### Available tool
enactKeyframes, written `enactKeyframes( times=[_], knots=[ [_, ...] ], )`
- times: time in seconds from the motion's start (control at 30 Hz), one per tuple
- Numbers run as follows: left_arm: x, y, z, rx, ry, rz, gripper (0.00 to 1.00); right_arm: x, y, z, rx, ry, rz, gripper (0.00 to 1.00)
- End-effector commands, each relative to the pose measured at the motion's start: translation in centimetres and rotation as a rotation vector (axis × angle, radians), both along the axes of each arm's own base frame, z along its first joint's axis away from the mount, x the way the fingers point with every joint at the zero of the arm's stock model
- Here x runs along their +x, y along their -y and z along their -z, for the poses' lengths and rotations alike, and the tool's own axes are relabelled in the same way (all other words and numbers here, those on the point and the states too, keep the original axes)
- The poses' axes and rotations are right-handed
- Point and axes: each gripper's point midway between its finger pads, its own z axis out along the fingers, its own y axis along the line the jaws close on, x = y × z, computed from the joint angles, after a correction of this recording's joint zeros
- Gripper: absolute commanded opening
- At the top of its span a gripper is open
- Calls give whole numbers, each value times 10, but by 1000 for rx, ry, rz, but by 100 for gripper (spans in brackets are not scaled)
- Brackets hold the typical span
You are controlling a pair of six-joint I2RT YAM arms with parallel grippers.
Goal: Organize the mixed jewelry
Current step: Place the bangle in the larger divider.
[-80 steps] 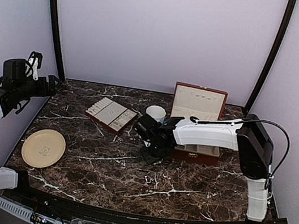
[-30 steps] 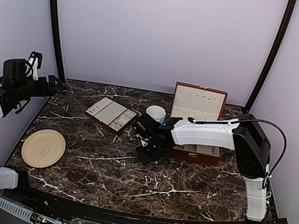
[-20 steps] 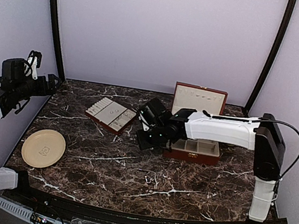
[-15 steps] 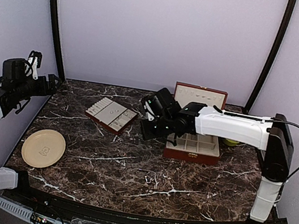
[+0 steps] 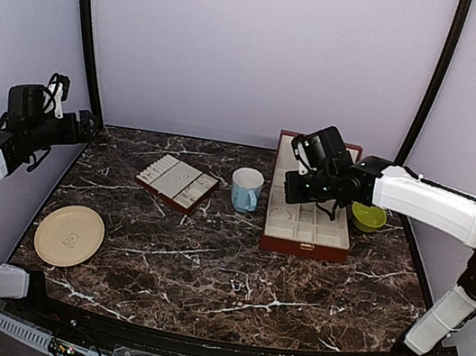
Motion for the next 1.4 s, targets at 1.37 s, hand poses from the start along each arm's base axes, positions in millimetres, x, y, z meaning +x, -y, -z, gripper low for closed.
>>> enactKeyframes(
  times=[1.37],
  knots=[
    [-5,8,5,2,-9,52,99,62,111,94,-57,-210,249,0]
  ],
)
